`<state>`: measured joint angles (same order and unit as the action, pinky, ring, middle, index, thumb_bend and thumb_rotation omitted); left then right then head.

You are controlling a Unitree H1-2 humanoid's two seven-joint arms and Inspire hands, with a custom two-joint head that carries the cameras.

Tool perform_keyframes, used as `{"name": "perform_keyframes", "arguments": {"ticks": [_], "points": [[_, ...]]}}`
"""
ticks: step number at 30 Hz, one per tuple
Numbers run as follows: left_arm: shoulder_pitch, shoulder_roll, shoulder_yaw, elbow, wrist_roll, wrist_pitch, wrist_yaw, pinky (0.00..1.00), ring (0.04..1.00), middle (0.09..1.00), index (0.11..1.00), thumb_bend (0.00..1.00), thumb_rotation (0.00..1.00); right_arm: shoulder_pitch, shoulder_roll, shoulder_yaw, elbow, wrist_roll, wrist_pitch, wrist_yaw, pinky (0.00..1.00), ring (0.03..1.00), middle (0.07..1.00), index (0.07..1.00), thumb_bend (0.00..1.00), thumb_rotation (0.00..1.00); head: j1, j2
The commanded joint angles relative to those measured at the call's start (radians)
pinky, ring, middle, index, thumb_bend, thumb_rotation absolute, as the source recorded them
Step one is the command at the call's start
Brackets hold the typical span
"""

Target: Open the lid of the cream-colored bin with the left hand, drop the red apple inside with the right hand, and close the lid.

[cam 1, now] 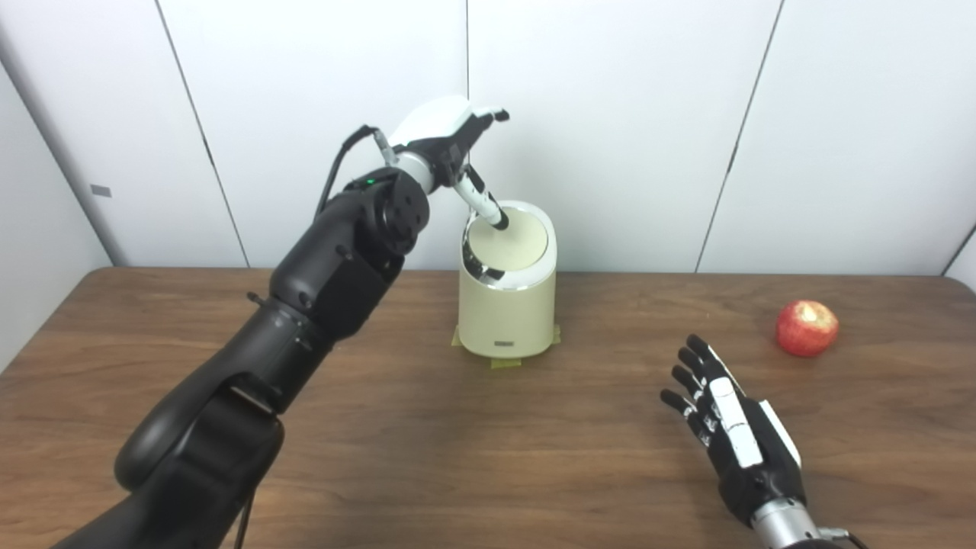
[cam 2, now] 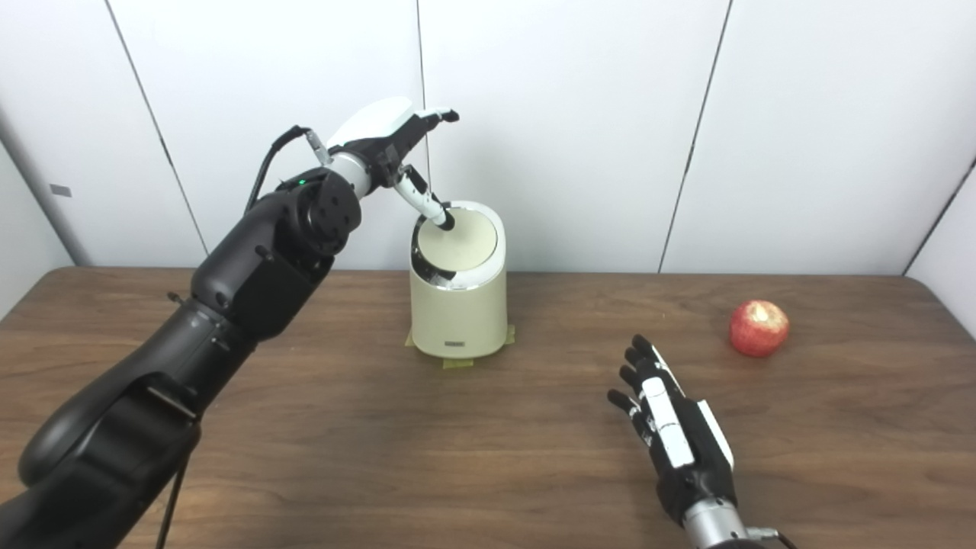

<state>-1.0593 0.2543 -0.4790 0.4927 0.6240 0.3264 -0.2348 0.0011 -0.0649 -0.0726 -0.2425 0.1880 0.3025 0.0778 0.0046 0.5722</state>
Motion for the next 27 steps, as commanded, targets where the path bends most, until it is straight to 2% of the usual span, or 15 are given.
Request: {"name": "perform_keyframes", "arguments": {"ticks": [1, 6, 12, 16, 21, 27], "points": [[-0.069, 0.003, -0.003, -0.007, 0.042, -0.033, 0.034, 0.91, 0.964, 0.957, 0.942, 0.97, 0.05, -0.039, -0.003, -0.004, -0.039, 0.009, -0.041, 0.004, 0.86, 0.955, 0.966, 0.953, 0.63, 0.84, 0.0, 0.0], [-0.053, -0.002, -0.02, -0.004, 0.077, -0.057, 0.031, 0.94, 0.964, 0.954, 0.944, 0.98, 0.07, -0.041, -0.006, -0.005, -0.036, 0.01, -0.047, 0.007, 0.86, 0.955, 0.967, 0.96, 0.61, 0.9, -0.006, 0.006], [-0.033, -0.004, -0.026, -0.018, 0.104, -0.069, 0.013, 0.94, 0.959, 0.963, 0.952, 0.98, 0.1, -0.048, -0.004, -0.017, -0.037, 0.021, -0.038, 0.001, 0.85, 0.956, 0.964, 0.962, 0.59, 0.91, -0.007, 0.007], [-0.022, -0.005, -0.026, -0.022, 0.116, -0.08, 0.011, 0.89, 0.951, 0.957, 0.952, 0.99, 0.1, -0.051, -0.006, -0.024, -0.026, 0.028, -0.046, 0.006, 0.85, 0.957, 0.968, 0.969, 0.58, 0.93, -0.007, 0.006], [-0.009, -0.008, -0.03, -0.014, 0.131, -0.097, 0.014, 0.88, 0.942, 0.948, 0.951, 0.99, 0.11, -0.052, -0.011, -0.024, -0.02, 0.032, -0.052, 0.012, 0.85, 0.957, 0.968, 0.969, 0.57, 0.96, -0.008, 0.005], [0.003, 0.0, -0.057, -0.002, 0.17, -0.125, 0.014, 0.96, 0.945, 0.939, 0.955, 0.99, 0.12, -0.054, -0.008, -0.025, -0.028, 0.032, -0.043, 0.004, 0.85, 0.958, 0.966, 0.971, 0.57, 0.99, -0.01, 0.006]]}}
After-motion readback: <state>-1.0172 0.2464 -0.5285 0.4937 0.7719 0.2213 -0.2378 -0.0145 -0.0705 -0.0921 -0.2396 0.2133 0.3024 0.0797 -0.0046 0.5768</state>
